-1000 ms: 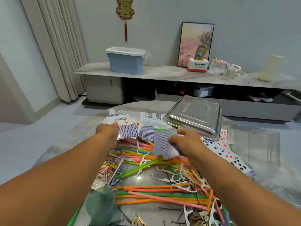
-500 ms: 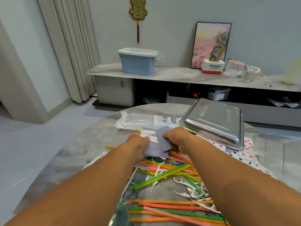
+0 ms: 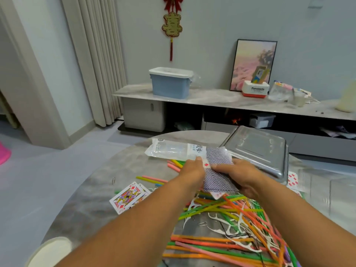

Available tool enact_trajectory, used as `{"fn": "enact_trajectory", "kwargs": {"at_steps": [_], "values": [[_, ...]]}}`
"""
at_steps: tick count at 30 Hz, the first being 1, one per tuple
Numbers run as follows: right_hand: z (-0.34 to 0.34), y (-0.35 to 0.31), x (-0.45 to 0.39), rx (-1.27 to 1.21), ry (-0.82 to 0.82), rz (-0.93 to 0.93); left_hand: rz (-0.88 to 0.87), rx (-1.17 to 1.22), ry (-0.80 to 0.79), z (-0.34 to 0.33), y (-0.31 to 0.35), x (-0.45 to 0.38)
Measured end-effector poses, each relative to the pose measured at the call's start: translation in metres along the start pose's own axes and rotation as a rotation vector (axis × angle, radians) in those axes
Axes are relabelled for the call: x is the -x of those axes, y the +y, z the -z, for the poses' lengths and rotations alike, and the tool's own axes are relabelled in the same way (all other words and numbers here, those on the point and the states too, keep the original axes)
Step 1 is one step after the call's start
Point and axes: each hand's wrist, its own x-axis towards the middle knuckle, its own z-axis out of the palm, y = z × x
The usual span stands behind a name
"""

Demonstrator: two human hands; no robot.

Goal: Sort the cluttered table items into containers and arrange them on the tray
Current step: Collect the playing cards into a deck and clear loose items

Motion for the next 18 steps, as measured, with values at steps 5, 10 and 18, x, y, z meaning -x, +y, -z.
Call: {"fn": "enact_trajectory", "kwargs": {"at_steps": [5,10,18], "values": [[0.018,0.002,0.020,0.926,0.180,0.235,-0.004,-0.757,0.297,0.083,-0.026,0.006],[0.013,0.032,0.030,1.115,0.096,0.216,0.319,-0.993,0.239,0.132,-0.063,0.002],[0.025,0.023,0.031,0.751,0.186,0.194,0.274,-1.018,0.237,0.133,-0.073,0.001]]}}
